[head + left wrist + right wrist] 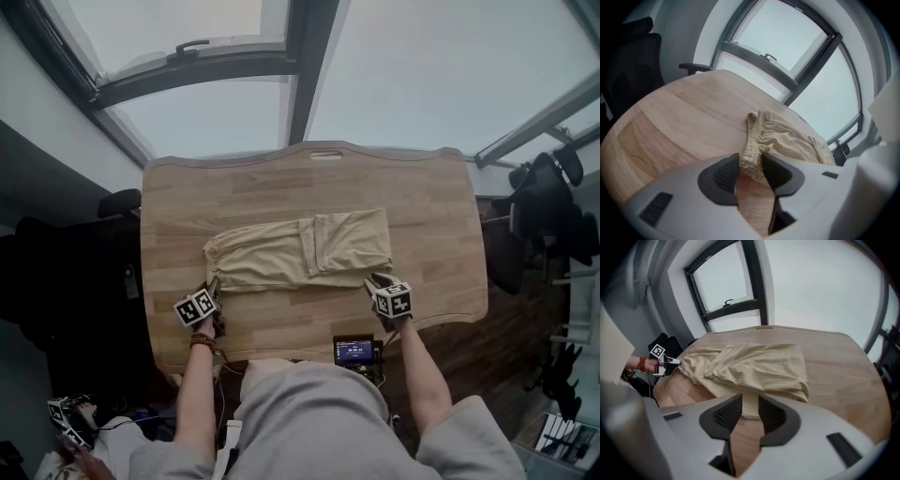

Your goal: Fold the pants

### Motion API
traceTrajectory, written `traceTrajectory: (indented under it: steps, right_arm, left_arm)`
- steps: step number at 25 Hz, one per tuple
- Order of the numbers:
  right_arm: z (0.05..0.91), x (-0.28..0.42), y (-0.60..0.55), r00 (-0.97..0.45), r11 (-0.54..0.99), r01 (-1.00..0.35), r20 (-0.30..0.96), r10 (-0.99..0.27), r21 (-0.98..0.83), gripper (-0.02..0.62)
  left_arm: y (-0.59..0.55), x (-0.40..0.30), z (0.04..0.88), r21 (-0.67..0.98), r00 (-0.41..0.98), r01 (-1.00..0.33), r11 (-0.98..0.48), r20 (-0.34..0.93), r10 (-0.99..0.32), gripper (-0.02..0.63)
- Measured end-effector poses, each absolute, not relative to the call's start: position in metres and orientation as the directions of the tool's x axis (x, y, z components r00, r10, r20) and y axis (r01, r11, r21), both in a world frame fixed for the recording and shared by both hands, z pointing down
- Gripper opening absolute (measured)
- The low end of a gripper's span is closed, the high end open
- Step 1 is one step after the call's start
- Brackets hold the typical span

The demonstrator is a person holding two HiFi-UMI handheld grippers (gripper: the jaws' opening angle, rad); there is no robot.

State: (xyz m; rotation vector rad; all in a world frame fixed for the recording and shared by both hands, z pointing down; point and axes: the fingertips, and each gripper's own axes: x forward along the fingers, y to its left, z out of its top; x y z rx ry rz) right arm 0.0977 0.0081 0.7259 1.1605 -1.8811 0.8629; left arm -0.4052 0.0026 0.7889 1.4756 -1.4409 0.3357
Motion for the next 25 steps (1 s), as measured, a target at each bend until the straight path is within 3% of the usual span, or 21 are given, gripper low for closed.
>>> traceTrajectory:
  steps: [5, 14, 19, 25]
  right_arm:
    - [0.728, 0.172, 0.045, -0.226, 0.237, -0.962, 0.876, -0.425, -0.133, 0.103]
    - [0.714, 0.260, 0.044, -0.242, 0.205, -0.966, 0.838, -0.489, -0.159, 0.098]
    - [0.712, 0.283, 0.019, -0.315, 0.281, -0.940, 0.810, -0.494, -0.195, 0.094]
    - [0.715, 0.308, 0.002, -0.393, 0.363, -0.903, 0.780, -0.487, -0.228, 0.094]
  left_arm:
    - [-0.010, -0.402, 0.772, 0.485, 0.255, -0.847, 0.218, 0.730, -0.634, 0.109]
    - [-0.060, -0.369, 0.674, 0.417, 0.193, -0.900, 0.130, 0.646, -0.739, 0.106]
    - [-0.101, -0.267, 0.603, 0.281, 0.226, -0.957, -0.068, 0.579, -0.783, 0.106]
    - [-0.133, -0.103, 0.558, 0.213, 0.347, -0.938, -0.274, 0.550, -0.760, 0.106]
